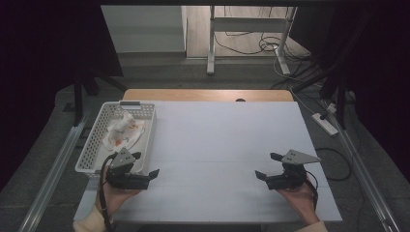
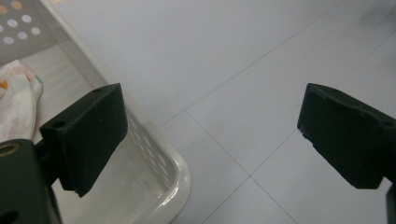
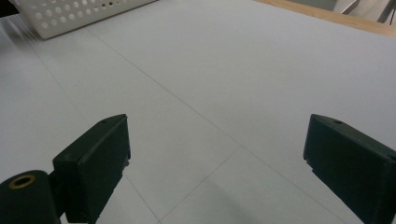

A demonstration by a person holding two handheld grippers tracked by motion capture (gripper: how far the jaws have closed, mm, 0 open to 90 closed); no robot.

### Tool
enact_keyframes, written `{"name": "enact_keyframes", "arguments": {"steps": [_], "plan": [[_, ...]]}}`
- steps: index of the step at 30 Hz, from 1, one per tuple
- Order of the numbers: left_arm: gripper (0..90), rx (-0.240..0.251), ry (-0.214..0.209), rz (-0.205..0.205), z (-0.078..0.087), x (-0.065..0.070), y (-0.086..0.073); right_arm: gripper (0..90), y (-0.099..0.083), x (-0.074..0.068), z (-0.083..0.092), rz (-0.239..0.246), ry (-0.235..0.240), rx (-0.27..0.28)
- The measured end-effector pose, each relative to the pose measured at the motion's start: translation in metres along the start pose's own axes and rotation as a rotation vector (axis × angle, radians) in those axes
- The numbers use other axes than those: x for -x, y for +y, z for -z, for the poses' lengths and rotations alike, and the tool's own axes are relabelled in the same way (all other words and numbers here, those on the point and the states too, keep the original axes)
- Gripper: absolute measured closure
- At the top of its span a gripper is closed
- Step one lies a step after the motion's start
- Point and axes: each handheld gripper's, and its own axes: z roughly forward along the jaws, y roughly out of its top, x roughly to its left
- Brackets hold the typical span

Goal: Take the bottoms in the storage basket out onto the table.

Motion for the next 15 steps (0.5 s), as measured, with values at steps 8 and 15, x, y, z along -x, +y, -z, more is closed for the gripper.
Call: {"name": "enact_keyframes", "arguments": {"steps": [8, 15], "plan": [[8.3, 0.008, -0.005, 0.007, 0.0004, -0.0027, -0.0015, 7.8, 0.0009, -0.0016, 0.0004, 0.014, 0.012, 0.013], [8.3, 0.014, -0.012, 0.007, 0.0015, -0.0026, -0.0027, 7.9, 0.0015, -0.0026, 0.0003, 0.008, 0.018, 0.015]]}}
